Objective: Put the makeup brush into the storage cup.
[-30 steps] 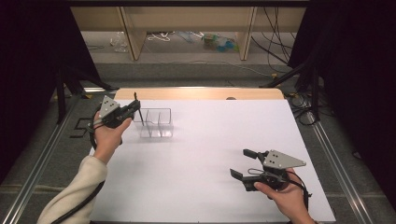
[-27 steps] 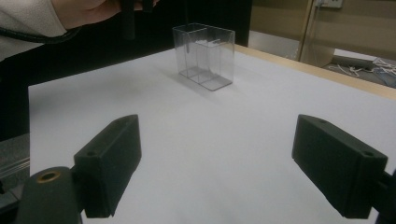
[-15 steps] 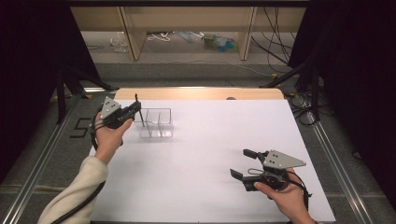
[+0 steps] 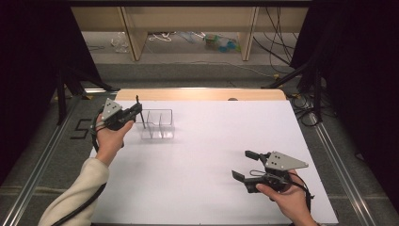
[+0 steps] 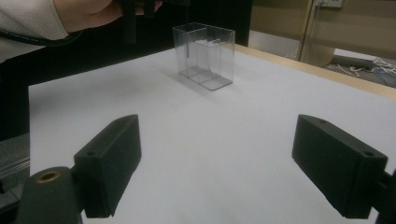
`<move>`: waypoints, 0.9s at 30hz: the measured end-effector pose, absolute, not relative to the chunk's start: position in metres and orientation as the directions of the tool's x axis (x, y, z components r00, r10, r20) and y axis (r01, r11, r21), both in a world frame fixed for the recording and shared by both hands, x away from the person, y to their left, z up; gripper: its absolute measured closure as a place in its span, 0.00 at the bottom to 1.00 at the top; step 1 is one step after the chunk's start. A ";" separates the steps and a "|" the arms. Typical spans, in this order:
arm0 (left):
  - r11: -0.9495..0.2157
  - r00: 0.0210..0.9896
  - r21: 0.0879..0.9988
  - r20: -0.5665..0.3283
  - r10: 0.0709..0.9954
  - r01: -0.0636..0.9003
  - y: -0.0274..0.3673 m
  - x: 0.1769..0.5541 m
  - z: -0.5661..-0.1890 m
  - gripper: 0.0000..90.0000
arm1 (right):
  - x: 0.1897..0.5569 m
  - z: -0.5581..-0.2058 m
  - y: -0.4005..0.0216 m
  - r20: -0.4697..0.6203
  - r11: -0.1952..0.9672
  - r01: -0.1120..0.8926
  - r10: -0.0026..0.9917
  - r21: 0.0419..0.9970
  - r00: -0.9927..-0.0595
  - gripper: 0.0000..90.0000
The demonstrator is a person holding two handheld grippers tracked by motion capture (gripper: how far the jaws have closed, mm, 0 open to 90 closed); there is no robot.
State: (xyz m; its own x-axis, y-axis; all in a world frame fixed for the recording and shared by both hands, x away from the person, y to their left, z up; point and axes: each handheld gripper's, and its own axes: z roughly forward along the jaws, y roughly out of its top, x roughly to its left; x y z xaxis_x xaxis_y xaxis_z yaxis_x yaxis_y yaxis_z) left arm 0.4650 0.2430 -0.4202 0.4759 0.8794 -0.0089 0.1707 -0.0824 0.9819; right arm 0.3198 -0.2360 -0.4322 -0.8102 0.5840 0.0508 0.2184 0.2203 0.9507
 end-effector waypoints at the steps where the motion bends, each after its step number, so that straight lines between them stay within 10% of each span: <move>1: -0.077 0.474 0.982 -0.015 0.880 0.175 0.243 0.465 -0.421 0.94 | 0.320 -0.432 -0.236 0.051 0.218 0.217 0.584 0.952 -0.810 0.19; 27: -0.069 0.464 0.977 -0.033 0.885 0.201 0.246 0.467 -0.429 0.94 | 0.320 -0.433 -0.236 0.050 0.220 0.218 0.584 0.951 -0.810 0.19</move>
